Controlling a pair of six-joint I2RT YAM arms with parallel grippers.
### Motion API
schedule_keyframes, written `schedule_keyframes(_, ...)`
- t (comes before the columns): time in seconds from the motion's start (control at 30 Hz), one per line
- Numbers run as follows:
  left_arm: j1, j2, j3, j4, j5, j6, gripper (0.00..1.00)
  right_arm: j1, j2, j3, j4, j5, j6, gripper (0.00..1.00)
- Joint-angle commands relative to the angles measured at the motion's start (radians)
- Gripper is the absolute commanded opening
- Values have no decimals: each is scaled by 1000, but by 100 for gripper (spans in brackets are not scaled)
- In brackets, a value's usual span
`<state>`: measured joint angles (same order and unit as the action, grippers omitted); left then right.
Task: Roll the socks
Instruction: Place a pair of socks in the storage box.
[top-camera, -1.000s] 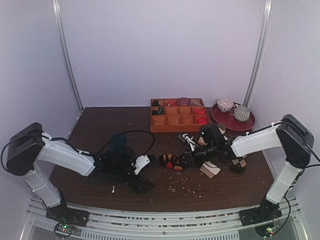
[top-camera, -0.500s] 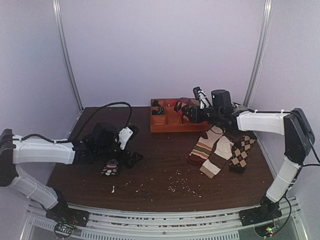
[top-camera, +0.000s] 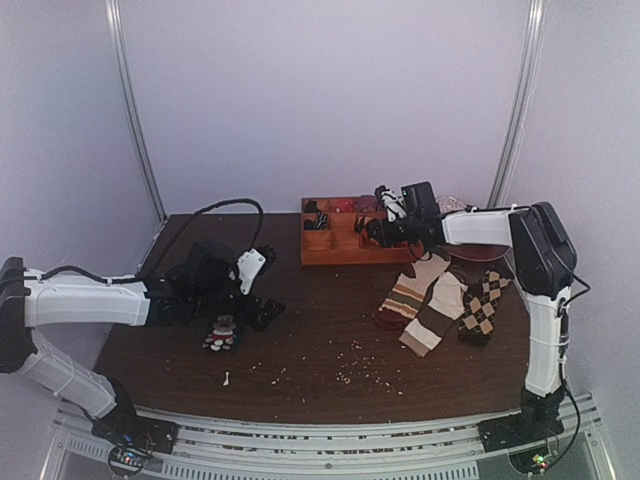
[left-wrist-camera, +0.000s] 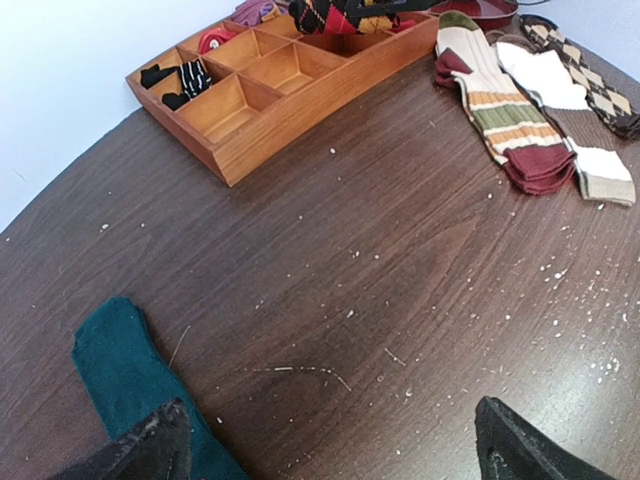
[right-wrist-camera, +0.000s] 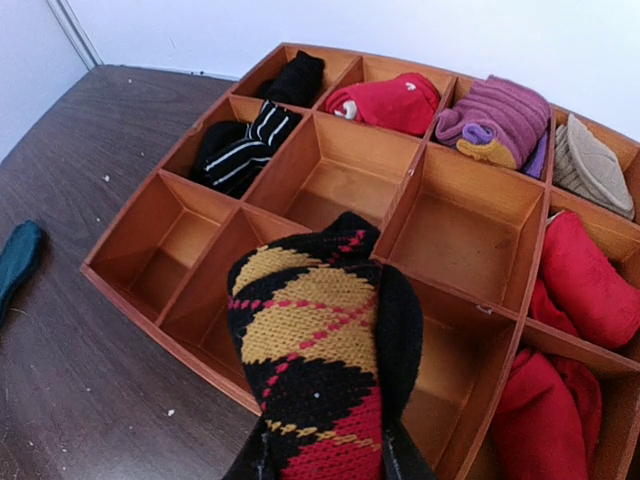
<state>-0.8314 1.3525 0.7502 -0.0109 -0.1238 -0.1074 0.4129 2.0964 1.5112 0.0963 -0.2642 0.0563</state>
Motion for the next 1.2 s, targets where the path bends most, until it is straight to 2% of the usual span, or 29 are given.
schedule_keyframes(0.0,8,38,29,18,-22,29,98,-19,50,78,-78,22,-95,0)
schedule_keyframes(0.27,7,62,37,34,-11,45,98,-35,125,138,-110,80,-171,0)
schedule_keyframes(0.47,7,77,36,32,-25,58,98,-37,147,143,-131,137,-165,0)
schedule_keyframes(0.73,8,108,45,31,-18,66,98,-36,148,144,-181,136,-158,0)
schedule_keyframes(1.17,7,74,33,26,-22,68,98,14,259,306,-475,209,-137,0)
